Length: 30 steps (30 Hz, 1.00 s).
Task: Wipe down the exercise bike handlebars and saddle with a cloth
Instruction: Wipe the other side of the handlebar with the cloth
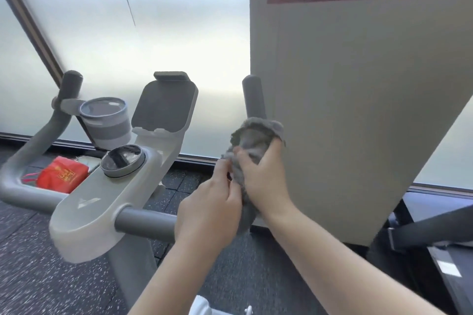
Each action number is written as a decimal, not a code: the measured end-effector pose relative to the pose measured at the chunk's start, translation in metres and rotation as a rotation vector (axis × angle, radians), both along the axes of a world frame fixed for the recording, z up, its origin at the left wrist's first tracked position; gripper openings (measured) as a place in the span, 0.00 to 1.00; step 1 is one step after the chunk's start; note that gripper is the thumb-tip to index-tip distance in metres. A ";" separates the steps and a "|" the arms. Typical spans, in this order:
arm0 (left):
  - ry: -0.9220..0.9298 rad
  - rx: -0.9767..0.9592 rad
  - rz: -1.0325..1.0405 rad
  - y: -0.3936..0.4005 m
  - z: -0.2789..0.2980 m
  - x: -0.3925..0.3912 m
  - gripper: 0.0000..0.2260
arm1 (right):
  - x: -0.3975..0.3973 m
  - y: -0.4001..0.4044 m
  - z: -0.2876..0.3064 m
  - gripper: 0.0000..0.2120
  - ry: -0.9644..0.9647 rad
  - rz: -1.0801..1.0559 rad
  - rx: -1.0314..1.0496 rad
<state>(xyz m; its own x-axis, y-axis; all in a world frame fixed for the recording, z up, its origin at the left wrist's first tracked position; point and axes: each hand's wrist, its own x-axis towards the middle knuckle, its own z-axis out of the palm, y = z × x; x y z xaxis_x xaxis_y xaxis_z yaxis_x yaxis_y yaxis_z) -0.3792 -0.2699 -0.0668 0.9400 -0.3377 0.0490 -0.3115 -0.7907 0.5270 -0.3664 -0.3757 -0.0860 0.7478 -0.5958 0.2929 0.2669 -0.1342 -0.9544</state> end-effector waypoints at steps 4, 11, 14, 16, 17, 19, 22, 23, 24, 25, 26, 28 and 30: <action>-0.056 0.024 0.026 -0.002 -0.002 0.000 0.10 | 0.003 -0.002 -0.014 0.21 0.094 0.021 -0.121; -0.061 0.049 0.020 -0.004 0.001 -0.001 0.12 | 0.075 -0.052 0.035 0.18 0.002 -0.003 -0.532; -0.028 0.047 0.026 -0.005 0.003 0.001 0.12 | 0.097 -0.058 0.061 0.18 0.088 -0.113 -0.917; -0.022 0.045 0.028 -0.004 0.003 0.001 0.12 | 0.103 -0.061 0.083 0.13 0.215 -0.146 -1.102; -0.022 0.049 0.030 -0.003 0.003 -0.001 0.12 | 0.107 -0.063 0.094 0.15 0.289 -0.130 -1.115; -0.028 0.050 0.045 -0.003 0.003 -0.003 0.12 | 0.114 -0.066 0.113 0.21 0.427 -0.038 -0.961; -0.033 0.040 0.064 -0.003 0.004 -0.004 0.11 | 0.116 -0.067 0.118 0.20 0.390 0.146 -0.215; -0.029 0.037 0.063 -0.003 0.004 -0.005 0.11 | 0.114 -0.066 0.112 0.19 0.300 0.144 0.005; -0.023 0.035 0.061 -0.003 0.004 -0.005 0.11 | 0.111 -0.063 0.103 0.17 0.210 0.093 0.095; -0.021 0.033 0.061 -0.003 0.004 -0.005 0.11 | 0.110 -0.060 0.092 0.15 0.137 0.008 0.043; -0.023 0.034 0.062 -0.003 0.004 -0.005 0.11 | 0.108 -0.057 0.081 0.13 0.081 -0.081 -0.121; -0.025 0.037 0.070 -0.003 0.005 -0.004 0.11 | 0.104 -0.053 0.068 0.09 0.077 -0.226 -0.696; -0.019 0.038 0.072 -0.003 0.005 -0.003 0.11 | 0.104 -0.056 0.079 0.09 0.188 -0.246 -1.124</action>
